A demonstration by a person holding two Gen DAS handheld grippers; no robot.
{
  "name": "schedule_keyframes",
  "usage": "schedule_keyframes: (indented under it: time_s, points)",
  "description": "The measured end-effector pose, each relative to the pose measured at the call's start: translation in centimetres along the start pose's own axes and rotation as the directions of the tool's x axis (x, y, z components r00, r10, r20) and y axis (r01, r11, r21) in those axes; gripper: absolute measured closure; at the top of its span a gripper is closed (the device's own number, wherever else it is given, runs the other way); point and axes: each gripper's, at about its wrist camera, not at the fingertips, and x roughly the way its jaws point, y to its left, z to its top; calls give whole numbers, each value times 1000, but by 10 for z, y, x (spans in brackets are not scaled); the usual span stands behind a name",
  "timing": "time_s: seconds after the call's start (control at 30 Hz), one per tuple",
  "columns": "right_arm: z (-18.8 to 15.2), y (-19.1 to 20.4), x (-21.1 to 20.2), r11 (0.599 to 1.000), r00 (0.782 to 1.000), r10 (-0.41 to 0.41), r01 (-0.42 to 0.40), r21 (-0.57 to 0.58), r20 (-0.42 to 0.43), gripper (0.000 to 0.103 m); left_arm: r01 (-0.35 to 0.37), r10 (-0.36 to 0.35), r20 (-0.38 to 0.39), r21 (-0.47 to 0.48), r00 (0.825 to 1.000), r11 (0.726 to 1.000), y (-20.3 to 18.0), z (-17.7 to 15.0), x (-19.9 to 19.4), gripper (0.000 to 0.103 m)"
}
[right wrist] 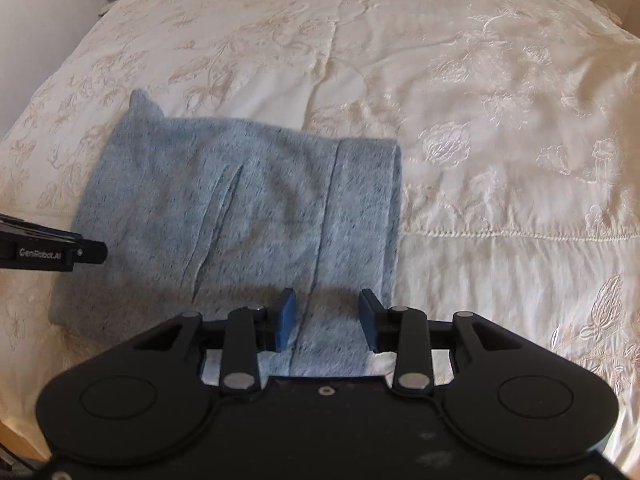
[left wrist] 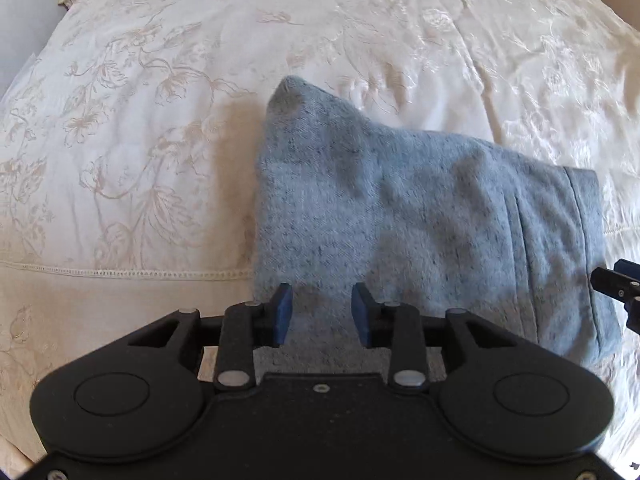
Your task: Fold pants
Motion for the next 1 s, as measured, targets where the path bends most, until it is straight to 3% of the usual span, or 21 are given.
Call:
schedule_keyframes:
  time_s: [0.07, 0.17, 0.27, 0.3, 0.5, 0.63, 0.73, 0.83, 0.93, 1.0]
  points:
    - [8, -12, 6, 999, 1000, 10, -11, 49, 15, 63, 3, -4, -34, -15, 999, 1000, 7, 5, 12, 52]
    - [17, -29, 29, 992, 998, 38, -33, 118, -41, 60, 11, -9, -86, 25, 996, 1000, 10, 4, 36, 47]
    - [20, -39, 46, 986, 996, 68, -57, 154, -66, 55, -28, 31, -69, 44, 997, 999, 10, 2, 45, 21]
    - [21, -42, 51, 985, 995, 75, -63, 162, -70, 52, -27, 30, -68, 43, 997, 999, 12, 2, 46, 17]
    - [20, -57, 62, 973, 987, 139, -121, 197, -80, 44, 67, -75, -100, -88, 992, 994, 38, 0, 58, 5]
    - [20, -68, 69, 961, 977, 198, -178, 213, -76, 41, 85, -93, -85, -99, 992, 991, 35, 1, 66, 1]
    - [21, -76, 75, 946, 965, 251, -228, 228, -74, 40, 73, -78, -51, -95, 996, 993, 25, 4, 67, 1]
    - [22, -81, 78, 928, 954, 291, -265, 263, -67, 38, 113, -121, -46, -134, 992, 984, 21, 9, 70, 5]
    - [24, -81, 84, 863, 904, 417, -359, 355, -99, 41, 148, -161, -55, -181, 985, 972, 17, 17, 66, 28]
    - [29, -65, 79, 897, 922, 373, -330, 294, -102, 47, 112, -124, -52, -199, 991, 974, 14, 20, 57, 53]
